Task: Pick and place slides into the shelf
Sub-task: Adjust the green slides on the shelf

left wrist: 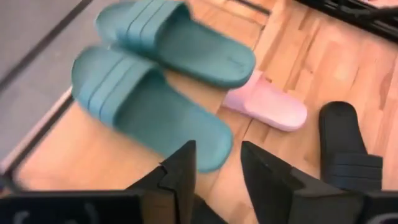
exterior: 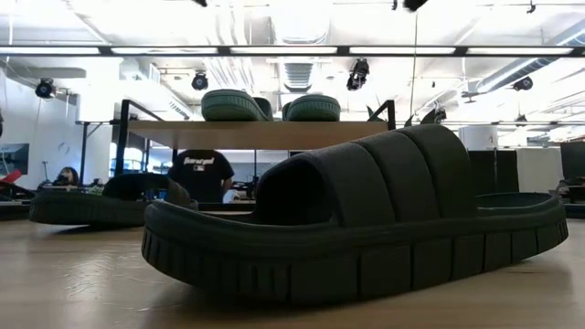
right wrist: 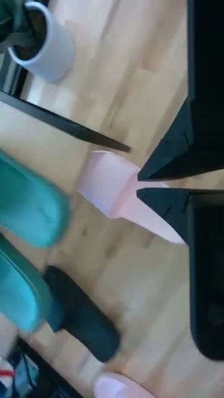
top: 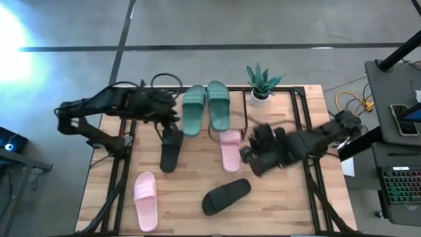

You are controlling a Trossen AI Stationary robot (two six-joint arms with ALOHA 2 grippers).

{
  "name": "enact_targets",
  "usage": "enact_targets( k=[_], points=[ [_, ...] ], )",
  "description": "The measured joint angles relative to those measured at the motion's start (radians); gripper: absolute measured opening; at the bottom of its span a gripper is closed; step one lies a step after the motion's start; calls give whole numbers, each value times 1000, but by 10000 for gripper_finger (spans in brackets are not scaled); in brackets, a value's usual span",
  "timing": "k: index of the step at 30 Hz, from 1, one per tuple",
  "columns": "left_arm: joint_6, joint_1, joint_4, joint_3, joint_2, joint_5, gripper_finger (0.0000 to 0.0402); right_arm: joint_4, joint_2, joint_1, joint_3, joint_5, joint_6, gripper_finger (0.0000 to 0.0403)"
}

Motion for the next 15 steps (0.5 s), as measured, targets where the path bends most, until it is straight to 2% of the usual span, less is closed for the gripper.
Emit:
enact_targets(
  k=[3,7,11,15],
  points=[
    [-76,2,59,-142,-94,-16,67,46,-9,-128,0,-53,-127,12],
    [-89,30,232,-366,-200,-47,11,124,-9,-314,0,-144,-289,9],
    [-89,116,381,-532,-274,-53,9,232,7,-479,0,-210,-417,9],
    [-83,229,395,-608,-324,-52,10,292,31,-606,0,-276,-486,9]
  ],
)
